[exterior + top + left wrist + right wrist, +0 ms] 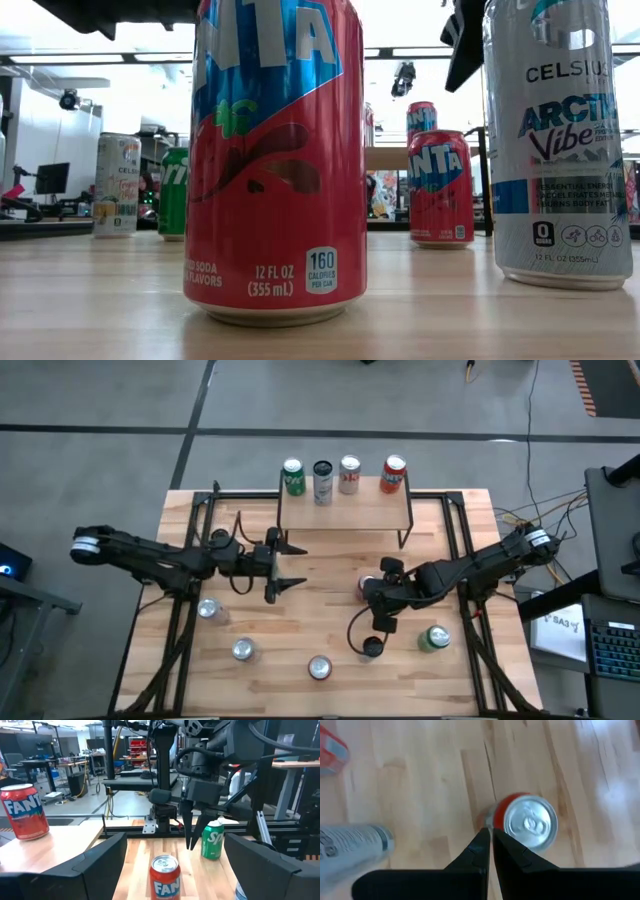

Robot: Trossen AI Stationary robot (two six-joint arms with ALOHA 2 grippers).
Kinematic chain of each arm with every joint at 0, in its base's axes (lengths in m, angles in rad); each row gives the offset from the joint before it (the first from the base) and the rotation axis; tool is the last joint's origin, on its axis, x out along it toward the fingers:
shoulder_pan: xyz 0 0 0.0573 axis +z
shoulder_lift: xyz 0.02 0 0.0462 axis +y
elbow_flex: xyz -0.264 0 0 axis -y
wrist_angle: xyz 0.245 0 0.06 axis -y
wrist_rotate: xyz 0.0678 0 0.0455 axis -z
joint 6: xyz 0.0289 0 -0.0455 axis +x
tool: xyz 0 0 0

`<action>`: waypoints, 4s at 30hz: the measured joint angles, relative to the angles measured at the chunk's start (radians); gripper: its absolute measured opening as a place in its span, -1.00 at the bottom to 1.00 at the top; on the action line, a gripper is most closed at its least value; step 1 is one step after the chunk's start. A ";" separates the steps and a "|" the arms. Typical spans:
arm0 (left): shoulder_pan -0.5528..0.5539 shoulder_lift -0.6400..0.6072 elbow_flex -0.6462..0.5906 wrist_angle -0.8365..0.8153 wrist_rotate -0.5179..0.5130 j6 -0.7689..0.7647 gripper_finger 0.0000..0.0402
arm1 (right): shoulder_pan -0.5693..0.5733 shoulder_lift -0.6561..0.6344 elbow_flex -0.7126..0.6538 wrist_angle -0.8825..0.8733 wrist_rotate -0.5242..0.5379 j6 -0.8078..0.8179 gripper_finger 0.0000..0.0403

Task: Place canned beverage on shelf
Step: Put the top orange soda can on the shelf aligned with the other orange soda can

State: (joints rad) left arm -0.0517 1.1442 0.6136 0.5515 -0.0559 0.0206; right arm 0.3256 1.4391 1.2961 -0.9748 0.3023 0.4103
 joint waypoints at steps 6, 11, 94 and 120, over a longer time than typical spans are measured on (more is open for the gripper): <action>0.000 0.029 0.034 -0.047 -0.035 0.011 0.60 | 0.000 0.000 0.000 -0.112 -0.026 0.040 -0.94; 0.000 0.030 0.042 -0.064 -0.040 0.012 0.60 | 0.000 -0.007 0.000 -0.242 -0.073 0.117 -0.94; 0.000 0.043 0.041 -0.073 -0.038 0.007 0.60 | 0.001 -0.065 -0.206 0.228 0.233 -0.038 0.52; 0.000 0.043 0.041 -0.073 -0.039 0.008 0.60 | 0.002 -0.197 -0.516 0.598 0.327 -0.018 0.56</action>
State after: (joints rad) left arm -0.0517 1.1877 0.6544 0.4786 -0.0944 0.0282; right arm 0.3271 1.2423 0.7796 -0.3771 0.6289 0.3926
